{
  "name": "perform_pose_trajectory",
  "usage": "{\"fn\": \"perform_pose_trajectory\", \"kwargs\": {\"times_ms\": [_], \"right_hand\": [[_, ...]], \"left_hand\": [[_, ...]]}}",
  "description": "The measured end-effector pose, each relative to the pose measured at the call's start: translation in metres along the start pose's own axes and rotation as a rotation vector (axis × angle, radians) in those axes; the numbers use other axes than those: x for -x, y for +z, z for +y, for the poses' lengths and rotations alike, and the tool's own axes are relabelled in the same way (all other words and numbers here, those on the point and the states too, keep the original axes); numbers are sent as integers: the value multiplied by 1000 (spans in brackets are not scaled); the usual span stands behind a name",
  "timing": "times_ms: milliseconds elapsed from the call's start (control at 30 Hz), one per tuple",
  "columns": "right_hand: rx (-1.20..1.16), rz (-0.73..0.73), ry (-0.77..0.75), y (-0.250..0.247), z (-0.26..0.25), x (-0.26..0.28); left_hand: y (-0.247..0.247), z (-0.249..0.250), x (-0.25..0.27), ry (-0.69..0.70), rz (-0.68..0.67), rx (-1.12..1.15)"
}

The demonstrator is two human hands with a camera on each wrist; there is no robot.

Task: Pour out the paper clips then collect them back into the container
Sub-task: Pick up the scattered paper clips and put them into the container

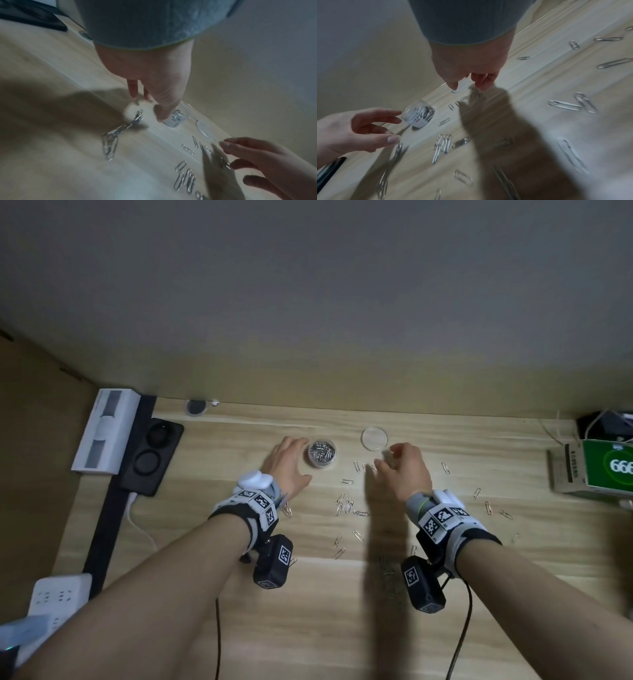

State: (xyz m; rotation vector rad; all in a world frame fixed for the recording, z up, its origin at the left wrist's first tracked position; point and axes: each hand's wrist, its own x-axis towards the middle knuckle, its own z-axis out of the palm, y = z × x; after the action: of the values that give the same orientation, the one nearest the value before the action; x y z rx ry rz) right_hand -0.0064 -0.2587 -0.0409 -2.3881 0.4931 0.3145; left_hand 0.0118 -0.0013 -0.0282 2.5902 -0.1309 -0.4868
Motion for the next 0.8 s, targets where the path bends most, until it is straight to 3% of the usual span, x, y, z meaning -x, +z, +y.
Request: {"fn": "perform_pose_trajectory", "kwargs": {"times_ms": [333, 500, 800], "right_hand": [[49, -77, -4, 11, 42, 84], [73, -65, -38, 16, 64, 126], [141, -70, 36, 16, 110, 196]], "left_hand": [[32, -11, 105, -96, -130, -55], [54, -12, 141, -10, -152, -37], [95, 16, 165, 151, -223, -36]]}}
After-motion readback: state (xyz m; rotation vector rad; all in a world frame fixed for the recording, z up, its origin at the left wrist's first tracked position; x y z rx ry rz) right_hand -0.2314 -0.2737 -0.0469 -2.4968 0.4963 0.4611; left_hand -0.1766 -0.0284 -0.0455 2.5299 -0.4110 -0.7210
